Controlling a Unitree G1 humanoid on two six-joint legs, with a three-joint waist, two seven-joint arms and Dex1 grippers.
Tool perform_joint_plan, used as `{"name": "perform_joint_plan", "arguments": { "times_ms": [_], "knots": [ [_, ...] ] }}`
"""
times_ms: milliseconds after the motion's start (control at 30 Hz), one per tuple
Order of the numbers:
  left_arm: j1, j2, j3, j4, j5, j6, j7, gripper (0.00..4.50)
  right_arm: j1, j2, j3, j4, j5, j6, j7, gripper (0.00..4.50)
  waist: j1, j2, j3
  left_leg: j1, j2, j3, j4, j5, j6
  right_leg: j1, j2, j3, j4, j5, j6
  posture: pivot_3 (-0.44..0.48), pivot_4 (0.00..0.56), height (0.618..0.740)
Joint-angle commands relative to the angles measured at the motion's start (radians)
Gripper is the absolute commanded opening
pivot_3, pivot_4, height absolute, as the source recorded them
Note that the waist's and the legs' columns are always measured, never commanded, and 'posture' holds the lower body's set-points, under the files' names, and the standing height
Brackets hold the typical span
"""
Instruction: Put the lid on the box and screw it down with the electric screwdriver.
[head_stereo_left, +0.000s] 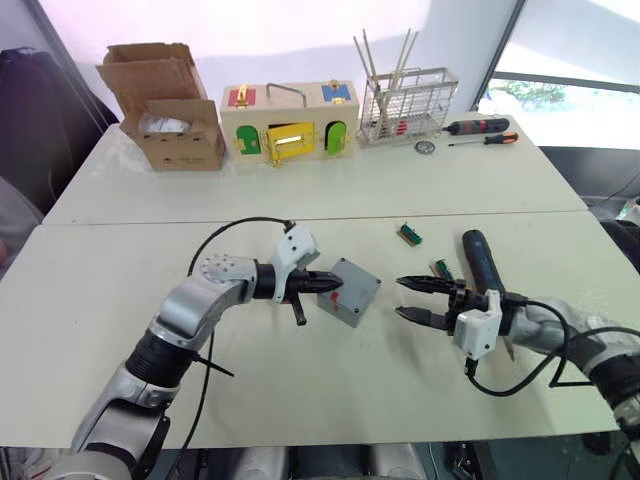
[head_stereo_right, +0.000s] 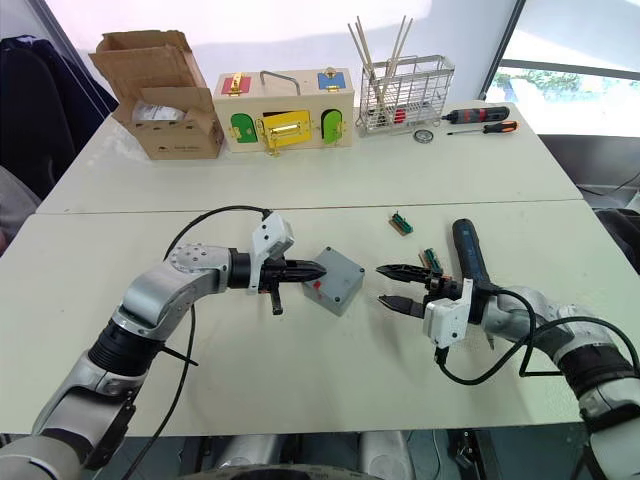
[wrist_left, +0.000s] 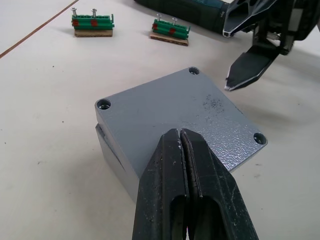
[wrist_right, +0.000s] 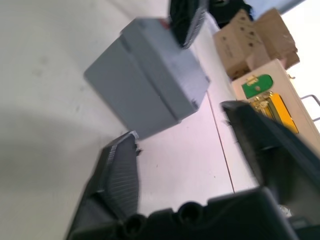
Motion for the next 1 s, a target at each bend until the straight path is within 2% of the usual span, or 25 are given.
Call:
{"name": "perform_joint_plan", "arguments": {
  "times_ms": [33,100,133,233,400,533,600,700,767,867,1000],
  "knots": [
    [0.028,0.016,-0.022,0.032,0.023,0.052,0.006,0.00,0.043,-0.005,-0.034,-0.132,0.219,0.136,0.109,1.16,0.000,0.000,0.000,0.000,0.000,0.000,0.000,0.000,0.000,0.000,0.000,0.000,0.000,0.000,0.000,0.000,0.150,0.730],
    [0.030,0.012,-0.015,0.021,0.012,0.058,0.003,0.00,0.095,0.010,-0.029,-0.246,0.386,0.302,0.195,0.14,0.001,0.000,0.000,0.000,0.000,0.000,0.000,0.000,0.001,0.000,0.000,0.000,0.000,0.000,0.000,0.000,0.150,0.730],
    [0.031,0.010,-0.011,0.016,0.006,0.062,0.002,0.00,0.112,0.018,-0.035,-0.289,0.433,0.357,0.222,0.05,0.002,-0.001,0.001,0.000,0.000,-0.001,0.000,0.000,0.001,0.000,0.000,0.000,0.000,0.000,0.000,0.000,0.150,0.730],
    [0.028,-0.003,0.026,-0.017,-0.033,0.082,0.006,0.00,0.164,0.042,-0.049,-0.391,0.533,0.525,0.295,0.05,0.003,-0.001,0.002,-0.001,0.001,-0.001,0.000,-0.001,0.001,0.000,0.000,-0.001,-0.001,0.000,0.000,0.000,0.150,0.730],
    [0.020,-0.014,0.096,-0.066,-0.091,0.109,0.021,0.00,0.227,0.083,-0.084,-0.499,0.599,0.716,0.374,0.05,0.005,-0.001,0.006,-0.004,0.000,-0.001,0.001,-0.001,0.001,-0.003,0.000,-0.001,0.000,0.000,0.000,0.000,0.150,0.730],
    [0.020,-0.016,0.183,-0.134,-0.175,0.143,0.027,0.00,0.269,0.110,-0.111,-0.533,0.589,0.787,0.417,0.05,0.005,-0.001,0.008,-0.021,0.000,-0.001,0.005,0.001,-0.001,-0.021,0.000,-0.001,0.005,0.001,0.001,0.000,0.150,0.730],
    [0.009,-0.028,0.241,-0.147,-0.219,0.158,0.047,0.00,0.284,0.128,-0.126,-0.537,0.575,0.802,0.424,0.05,0.006,-0.001,0.011,-0.021,0.000,-0.001,0.004,0.004,-0.006,-0.021,0.000,-0.001,0.005,0.001,0.001,0.000,0.150,0.730],
    [-0.011,-0.035,0.298,-0.128,-0.241,0.172,0.092,0.00,0.298,0.161,-0.151,-0.547,0.568,0.826,0.430,0.05,0.006,-0.002,0.012,-0.021,0.000,-0.001,0.004,0.002,-0.003,-0.021,0.000,-0.001,0.005,0.001,0.001,0.000,0.150,0.730],
    [-0.017,-0.029,0.307,-0.099,-0.230,0.181,0.116,0.00,0.301,0.185,-0.166,-0.558,0.571,0.851,0.431,0.05,0.005,-0.001,0.013,-0.020,0.000,-0.001,0.004,0.002,-0.003,-0.021,0.000,-0.001,0.005,0.001,0.001,0.000,0.150,0.730],
    [-0.008,0.002,0.255,-0.033,-0.147,0.125,0.118,0.00,0.301,0.218,-0.176,-0.570,0.565,0.878,0.437,0.05,0.005,-0.001,0.014,-0.020,0.000,-0.001,0.004,0.002,-0.004,-0.021,0.000,-0.001,0.005,0.001,0.001,0.000,0.150,0.730],
    [0.000,0.012,0.180,0.000,-0.104,0.087,0.079,0.00,0.295,0.244,-0.184,-0.575,0.554,0.898,0.448,0.05,0.007,-0.002,0.016,-0.020,0.000,-0.001,0.003,0.003,-0.005,-0.021,0.000,-0.001,0.005,0.001,0.001,0.000,0.150,0.730]
  ]
}}
